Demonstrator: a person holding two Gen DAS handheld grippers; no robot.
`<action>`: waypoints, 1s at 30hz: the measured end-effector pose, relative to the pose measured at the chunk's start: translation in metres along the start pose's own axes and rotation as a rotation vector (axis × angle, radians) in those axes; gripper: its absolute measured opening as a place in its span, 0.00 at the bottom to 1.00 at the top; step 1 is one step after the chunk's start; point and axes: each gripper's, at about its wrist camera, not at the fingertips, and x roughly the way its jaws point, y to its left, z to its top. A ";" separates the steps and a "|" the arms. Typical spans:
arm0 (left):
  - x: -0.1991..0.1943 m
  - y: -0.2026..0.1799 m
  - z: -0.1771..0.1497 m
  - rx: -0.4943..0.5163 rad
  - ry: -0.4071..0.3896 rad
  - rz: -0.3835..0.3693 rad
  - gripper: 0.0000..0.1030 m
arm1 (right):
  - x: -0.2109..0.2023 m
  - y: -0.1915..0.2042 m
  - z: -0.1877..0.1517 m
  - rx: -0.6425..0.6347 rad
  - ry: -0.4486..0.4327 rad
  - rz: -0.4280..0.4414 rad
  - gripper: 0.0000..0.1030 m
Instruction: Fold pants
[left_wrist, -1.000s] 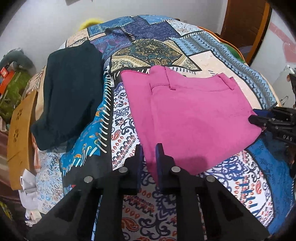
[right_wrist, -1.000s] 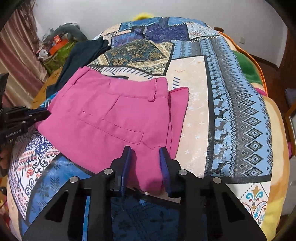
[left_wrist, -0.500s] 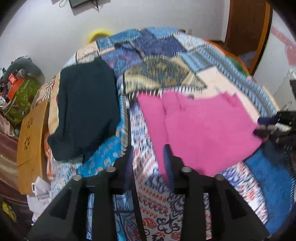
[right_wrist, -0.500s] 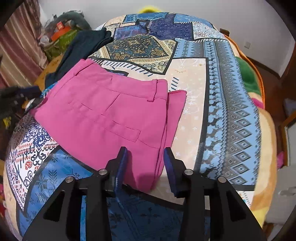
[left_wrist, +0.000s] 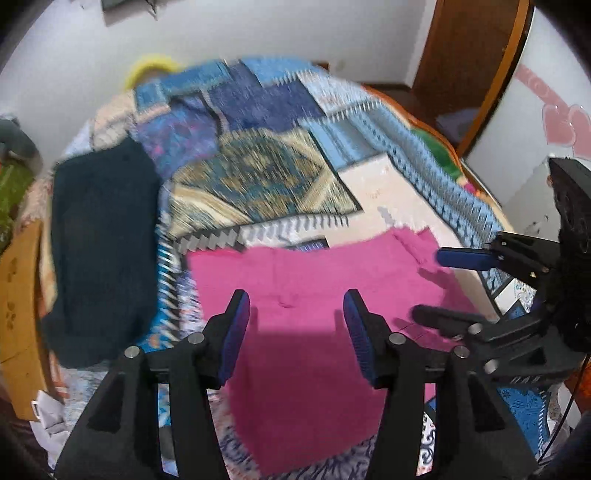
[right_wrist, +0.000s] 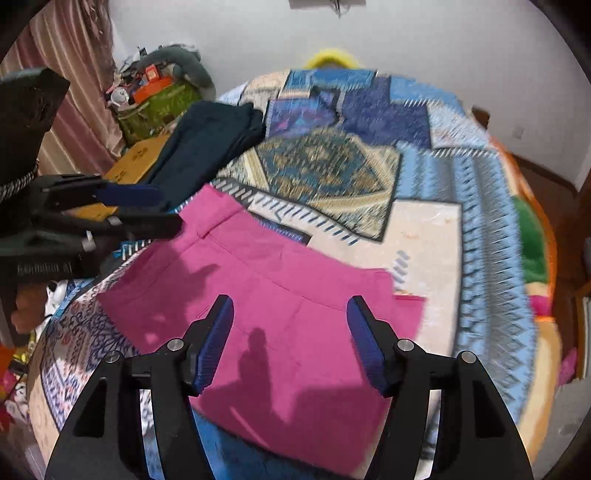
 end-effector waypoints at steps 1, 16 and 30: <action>0.010 0.000 -0.001 -0.001 0.030 -0.009 0.51 | 0.008 0.000 0.000 0.008 0.019 0.013 0.58; 0.016 0.008 -0.041 0.066 0.073 0.070 0.57 | 0.011 -0.018 -0.044 0.031 0.100 0.040 0.62; -0.005 0.043 -0.056 -0.067 0.093 0.034 0.70 | -0.025 -0.061 -0.064 0.176 0.024 -0.072 0.62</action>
